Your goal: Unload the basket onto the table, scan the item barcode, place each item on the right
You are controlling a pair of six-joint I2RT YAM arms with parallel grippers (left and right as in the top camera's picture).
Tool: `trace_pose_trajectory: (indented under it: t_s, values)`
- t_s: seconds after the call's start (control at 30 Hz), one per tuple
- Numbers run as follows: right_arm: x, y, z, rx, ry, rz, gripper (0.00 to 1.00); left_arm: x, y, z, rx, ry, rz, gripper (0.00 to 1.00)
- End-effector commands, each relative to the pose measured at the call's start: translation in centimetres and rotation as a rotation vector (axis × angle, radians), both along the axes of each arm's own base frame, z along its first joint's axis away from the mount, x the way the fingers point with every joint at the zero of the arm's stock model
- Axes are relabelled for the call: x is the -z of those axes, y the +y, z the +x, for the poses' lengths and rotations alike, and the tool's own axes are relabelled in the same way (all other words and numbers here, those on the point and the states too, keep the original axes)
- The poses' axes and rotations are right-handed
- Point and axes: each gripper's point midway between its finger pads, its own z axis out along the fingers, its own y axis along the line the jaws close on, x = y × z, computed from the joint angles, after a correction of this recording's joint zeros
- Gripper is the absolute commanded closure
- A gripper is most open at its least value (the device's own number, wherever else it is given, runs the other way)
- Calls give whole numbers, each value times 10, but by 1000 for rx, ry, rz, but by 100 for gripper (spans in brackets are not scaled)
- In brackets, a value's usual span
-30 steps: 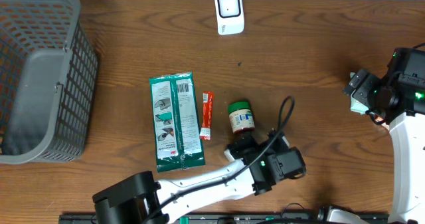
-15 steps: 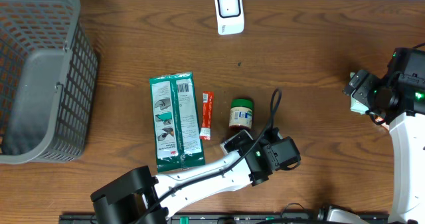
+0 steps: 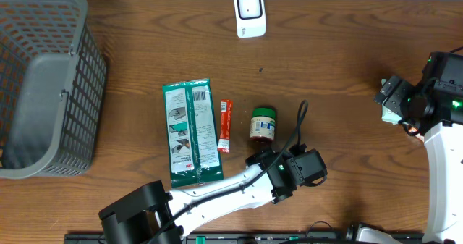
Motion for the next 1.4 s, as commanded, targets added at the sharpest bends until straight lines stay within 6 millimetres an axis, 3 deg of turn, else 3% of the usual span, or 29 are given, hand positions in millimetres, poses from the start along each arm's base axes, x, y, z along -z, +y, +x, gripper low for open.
trace_pose_trajectory:
  t_s: [0.0, 0.17, 0.33, 0.5, 0.6, 0.97, 1.17, 1.37]
  values:
    - [-6, -4, 0, 1, -8, -24, 1, 7, 10, 4, 5, -22, 47, 20]
    - [-6, -4, 0, 1, -8, -24, 1, -8, 18, 29, -76, -174, 74, 20]
    - [-6, -4, 0, 1, -8, -24, 1, -28, 12, 39, -135, -228, 12, 20]
    - [-6, -4, 0, 1, -8, -24, 1, -11, 5, 14, -114, -72, -18, 20]
    - [-6, -4, 0, 1, -8, -24, 1, -4, 9, 10, -114, -47, -5, 20]
    - [-6, -4, 0, 1, -8, -24, 1, 13, 16, 20, -129, -84, 54, 20]
    - [-6, -4, 0, 1, -8, -24, 1, 3, 26, 40, -150, -216, 102, 20]
    - [-6, -4, 0, 1, -8, -24, 1, 2, 29, 43, -160, -225, 111, 20]
